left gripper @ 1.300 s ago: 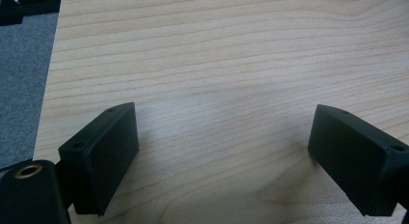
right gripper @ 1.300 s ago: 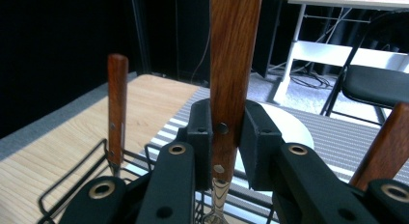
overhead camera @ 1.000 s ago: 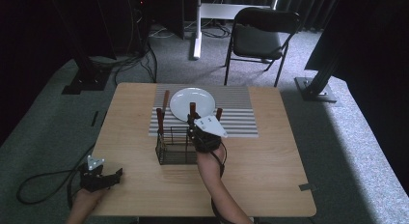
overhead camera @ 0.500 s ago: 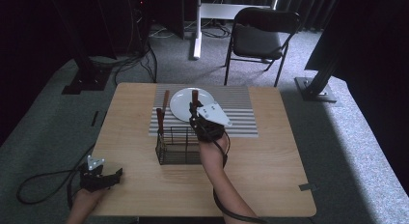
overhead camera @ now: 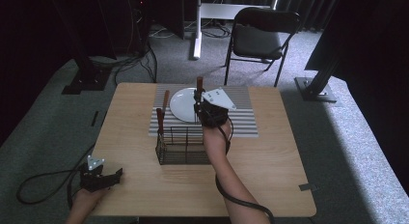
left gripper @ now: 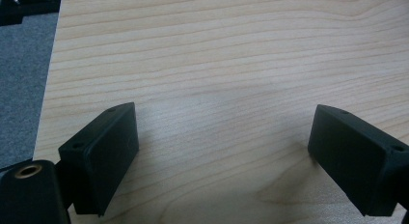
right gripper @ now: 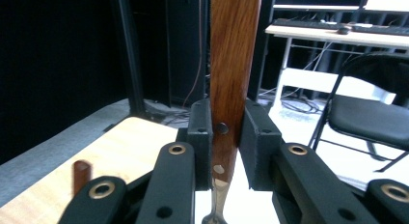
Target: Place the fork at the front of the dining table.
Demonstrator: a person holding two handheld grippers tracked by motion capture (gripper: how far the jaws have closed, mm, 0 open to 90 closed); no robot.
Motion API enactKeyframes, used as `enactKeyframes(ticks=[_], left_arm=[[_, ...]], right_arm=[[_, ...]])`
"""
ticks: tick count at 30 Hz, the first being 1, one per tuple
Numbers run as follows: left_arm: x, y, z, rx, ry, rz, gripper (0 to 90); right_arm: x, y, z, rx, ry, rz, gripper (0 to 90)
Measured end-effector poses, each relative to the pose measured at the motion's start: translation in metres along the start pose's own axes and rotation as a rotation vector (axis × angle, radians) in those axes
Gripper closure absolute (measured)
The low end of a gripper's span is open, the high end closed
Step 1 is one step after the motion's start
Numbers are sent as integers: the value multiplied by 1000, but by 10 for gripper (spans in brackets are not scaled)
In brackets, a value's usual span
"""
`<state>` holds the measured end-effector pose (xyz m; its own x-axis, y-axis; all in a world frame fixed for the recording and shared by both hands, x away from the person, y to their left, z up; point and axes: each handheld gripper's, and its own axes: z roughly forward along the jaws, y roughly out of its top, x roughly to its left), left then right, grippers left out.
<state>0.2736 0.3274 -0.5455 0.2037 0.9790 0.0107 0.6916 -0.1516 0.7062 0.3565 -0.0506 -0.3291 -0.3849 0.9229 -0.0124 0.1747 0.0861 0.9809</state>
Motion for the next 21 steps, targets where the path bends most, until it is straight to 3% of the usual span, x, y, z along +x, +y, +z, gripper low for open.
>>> enactKeyframes(ticks=[10,21], left_arm=[[0,0,0,0,0,0,104],[0,0,0,1,0,0,104]], right_arm=[[-15,12,16,2,-9,27,760],[-34,19,33,30,-63,7,760]])
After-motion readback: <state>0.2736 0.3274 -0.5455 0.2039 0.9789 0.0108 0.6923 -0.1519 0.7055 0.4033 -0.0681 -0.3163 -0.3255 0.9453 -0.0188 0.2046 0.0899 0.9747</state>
